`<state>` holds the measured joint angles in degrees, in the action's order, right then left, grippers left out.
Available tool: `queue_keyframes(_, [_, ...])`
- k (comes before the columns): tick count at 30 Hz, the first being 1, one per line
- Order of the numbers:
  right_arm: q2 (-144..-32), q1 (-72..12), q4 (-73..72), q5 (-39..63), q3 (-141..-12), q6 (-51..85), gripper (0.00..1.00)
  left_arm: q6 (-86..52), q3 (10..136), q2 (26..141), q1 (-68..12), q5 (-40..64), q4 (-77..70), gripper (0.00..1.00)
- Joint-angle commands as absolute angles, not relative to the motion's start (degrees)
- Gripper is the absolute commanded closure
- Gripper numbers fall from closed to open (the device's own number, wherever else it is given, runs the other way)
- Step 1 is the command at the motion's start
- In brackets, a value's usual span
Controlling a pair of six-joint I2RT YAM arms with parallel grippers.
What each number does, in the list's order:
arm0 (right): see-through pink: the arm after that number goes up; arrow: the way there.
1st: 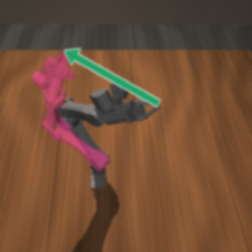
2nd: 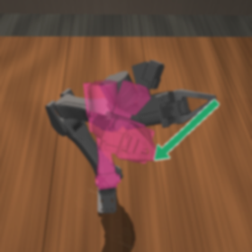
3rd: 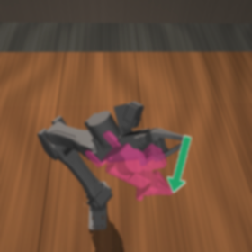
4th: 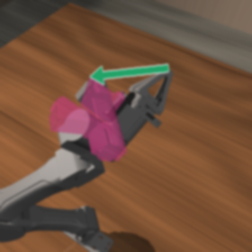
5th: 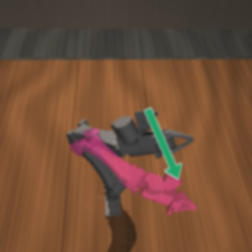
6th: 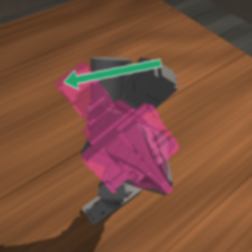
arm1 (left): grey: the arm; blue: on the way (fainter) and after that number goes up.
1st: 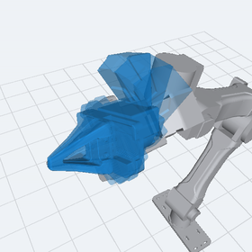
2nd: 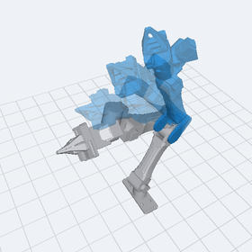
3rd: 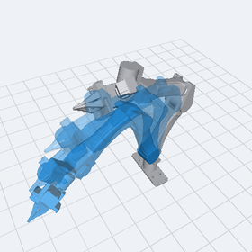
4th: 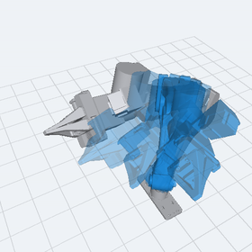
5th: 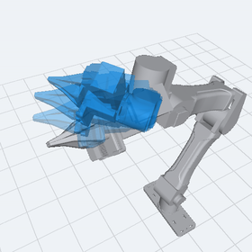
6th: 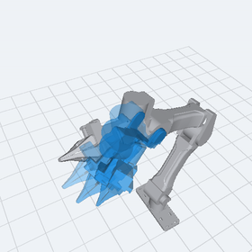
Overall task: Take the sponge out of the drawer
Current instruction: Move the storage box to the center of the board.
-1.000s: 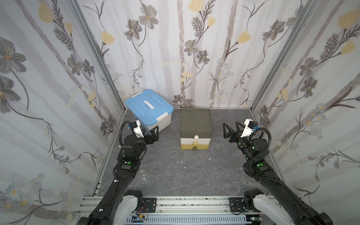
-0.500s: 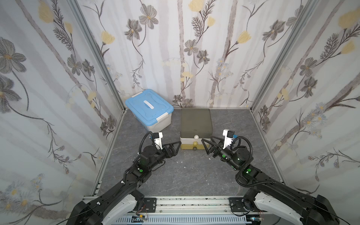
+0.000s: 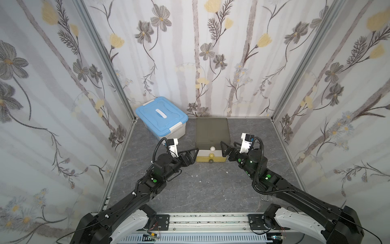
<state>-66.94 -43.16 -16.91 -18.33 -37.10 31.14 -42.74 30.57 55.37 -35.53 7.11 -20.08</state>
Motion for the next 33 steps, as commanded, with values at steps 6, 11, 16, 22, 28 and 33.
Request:
queue_keyframes(6, [-71.55, -43.24, -8.44, -27.07, -39.13, 23.96, 0.0, -32.91, 36.92, 62.15, -38.12, -6.71, -2.18, 0.0])
queue_keyframes(11, [-71.75, -43.21, -9.61, -24.73, -37.51, 22.43, 0.0, -31.69, 39.46, 69.32, -38.33, -7.92, -3.95, 0.0])
queue_keyframes(16, [-76.08, -42.89, -12.4, -23.01, -38.36, 22.18, 0.0, -29.47, 43.85, 75.58, -38.39, -7.82, -4.97, 0.0])
queue_keyframes(22, [-80.39, -41.78, -15.78, -21.57, -39.89, 21.96, 0.0, -27.42, 46.89, 80.25, -38.27, -8.59, -6.07, 0.0])
queue_keyframes(28, [-84.63, -39.46, -19.37, -18.62, -42.12, 22.41, 0.0, -23.53, 51.58, 84.62, -37.43, -11.57, -5.37, 0.0])
queue_keyframes(33, [-87.98, -39.27, -20.59, -16.92, -45.17, 21.67, 0.0, -22.42, 54.22, 87.6, -35.49, -11.38, -6.04, 0.0])
